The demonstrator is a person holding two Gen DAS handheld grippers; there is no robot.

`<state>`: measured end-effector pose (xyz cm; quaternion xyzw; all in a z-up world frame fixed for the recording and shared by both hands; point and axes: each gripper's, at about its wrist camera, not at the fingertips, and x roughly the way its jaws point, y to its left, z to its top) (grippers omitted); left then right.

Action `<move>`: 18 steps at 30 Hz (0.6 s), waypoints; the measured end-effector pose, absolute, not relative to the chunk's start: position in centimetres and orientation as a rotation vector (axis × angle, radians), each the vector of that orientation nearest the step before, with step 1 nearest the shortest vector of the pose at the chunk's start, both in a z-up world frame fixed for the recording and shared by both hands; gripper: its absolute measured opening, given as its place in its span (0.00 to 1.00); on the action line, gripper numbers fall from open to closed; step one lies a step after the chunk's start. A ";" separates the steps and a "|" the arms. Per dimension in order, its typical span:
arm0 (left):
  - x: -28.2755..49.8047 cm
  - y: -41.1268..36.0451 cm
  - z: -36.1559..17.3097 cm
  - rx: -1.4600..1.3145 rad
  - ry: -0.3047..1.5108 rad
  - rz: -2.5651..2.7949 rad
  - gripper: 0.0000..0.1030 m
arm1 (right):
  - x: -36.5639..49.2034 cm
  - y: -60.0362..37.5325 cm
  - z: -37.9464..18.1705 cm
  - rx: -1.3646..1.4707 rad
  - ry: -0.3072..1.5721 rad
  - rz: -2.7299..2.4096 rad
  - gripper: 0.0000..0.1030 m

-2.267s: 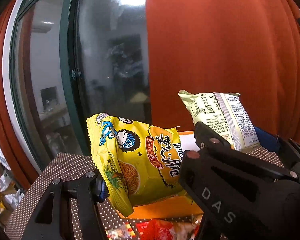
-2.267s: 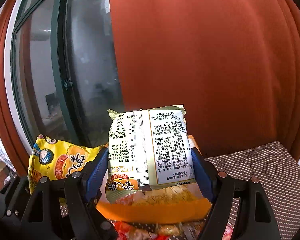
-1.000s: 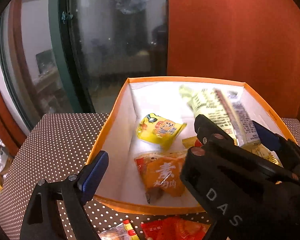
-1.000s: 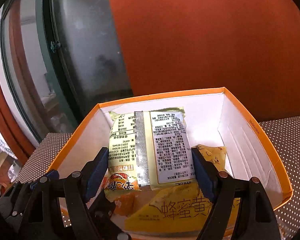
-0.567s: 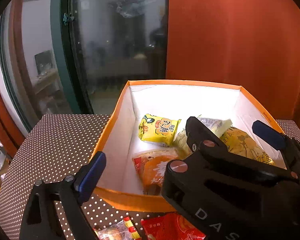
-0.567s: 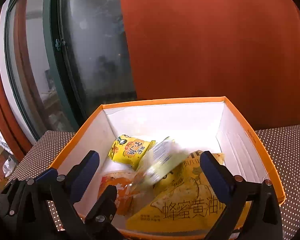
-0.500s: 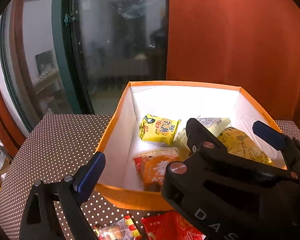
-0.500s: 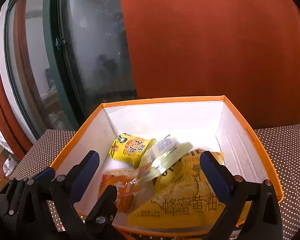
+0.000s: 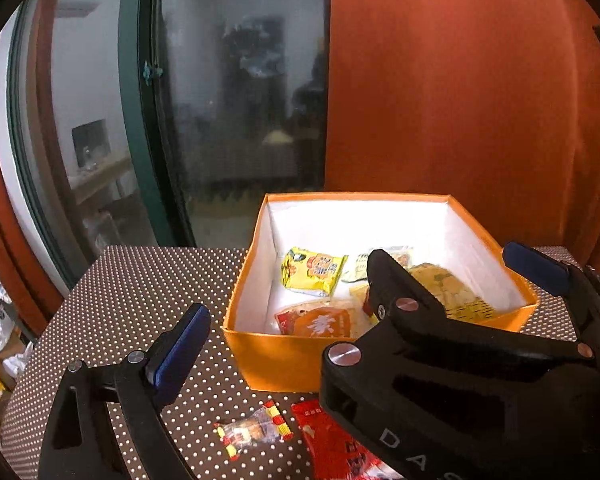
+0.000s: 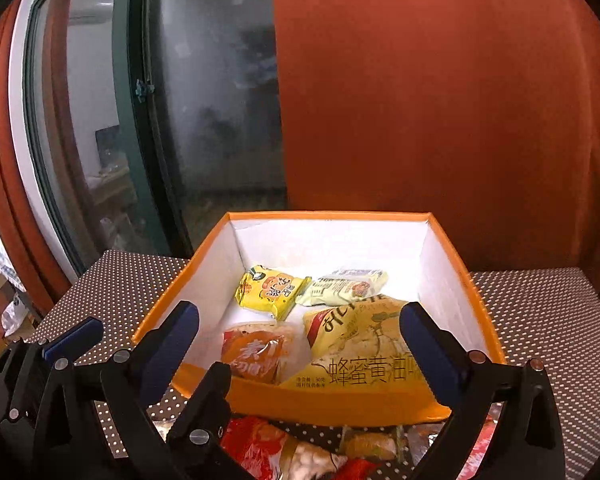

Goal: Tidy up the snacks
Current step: 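Move both tools back down to the red snack packets on the table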

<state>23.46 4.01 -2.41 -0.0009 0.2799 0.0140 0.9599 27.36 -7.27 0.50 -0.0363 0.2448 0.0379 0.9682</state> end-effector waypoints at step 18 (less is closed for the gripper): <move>12.3 2.6 1.2 -0.022 0.456 -0.008 0.94 | 16.4 -7.6 4.6 -0.131 0.412 0.025 0.99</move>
